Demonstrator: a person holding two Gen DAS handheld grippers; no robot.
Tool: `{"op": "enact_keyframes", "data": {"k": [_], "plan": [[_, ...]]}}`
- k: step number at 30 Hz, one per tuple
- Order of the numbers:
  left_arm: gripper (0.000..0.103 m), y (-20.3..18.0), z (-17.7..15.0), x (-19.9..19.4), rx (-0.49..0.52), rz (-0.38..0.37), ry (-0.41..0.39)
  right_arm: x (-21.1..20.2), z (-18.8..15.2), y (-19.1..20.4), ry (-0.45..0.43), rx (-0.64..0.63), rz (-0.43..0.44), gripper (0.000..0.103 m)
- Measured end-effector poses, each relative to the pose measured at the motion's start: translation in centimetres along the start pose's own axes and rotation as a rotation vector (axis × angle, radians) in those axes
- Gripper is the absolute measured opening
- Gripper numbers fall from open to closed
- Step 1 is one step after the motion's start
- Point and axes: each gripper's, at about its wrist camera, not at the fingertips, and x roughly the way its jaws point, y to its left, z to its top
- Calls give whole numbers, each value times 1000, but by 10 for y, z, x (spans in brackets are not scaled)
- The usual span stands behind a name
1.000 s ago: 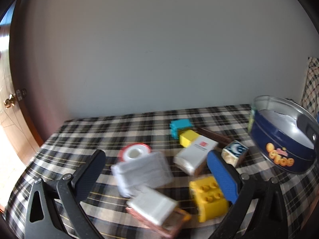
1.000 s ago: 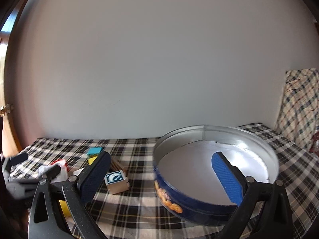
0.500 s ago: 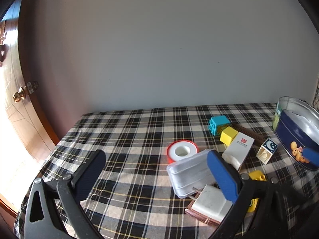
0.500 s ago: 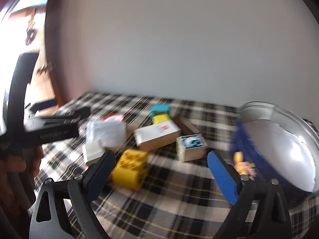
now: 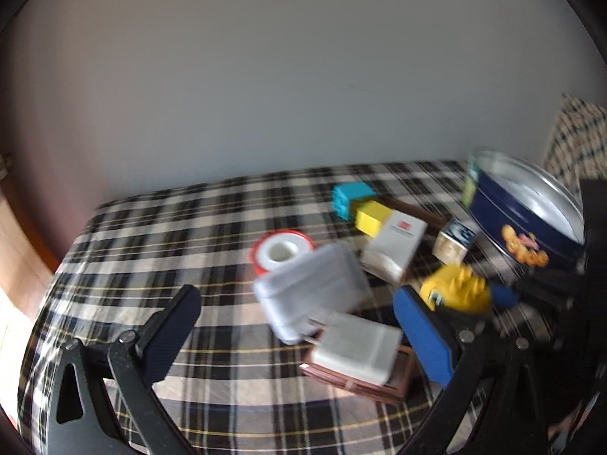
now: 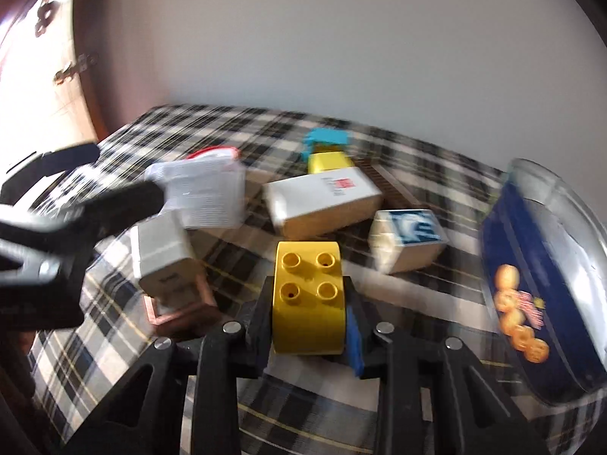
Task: Organize rigid objects
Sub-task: 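Grasp the yellow square duplo brick with the right gripper while the left gripper grasps the white box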
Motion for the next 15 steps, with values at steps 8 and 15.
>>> {"op": "enact_keyframes", "data": {"k": [8, 15], "plan": [[84, -19, -7, 18, 66, -122, 99, -11, -7, -41, -6, 89, 50, 34], [66, -24, -13, 26, 129, -89, 125, -16, -6, -31, -29, 60, 54, 34]]}}
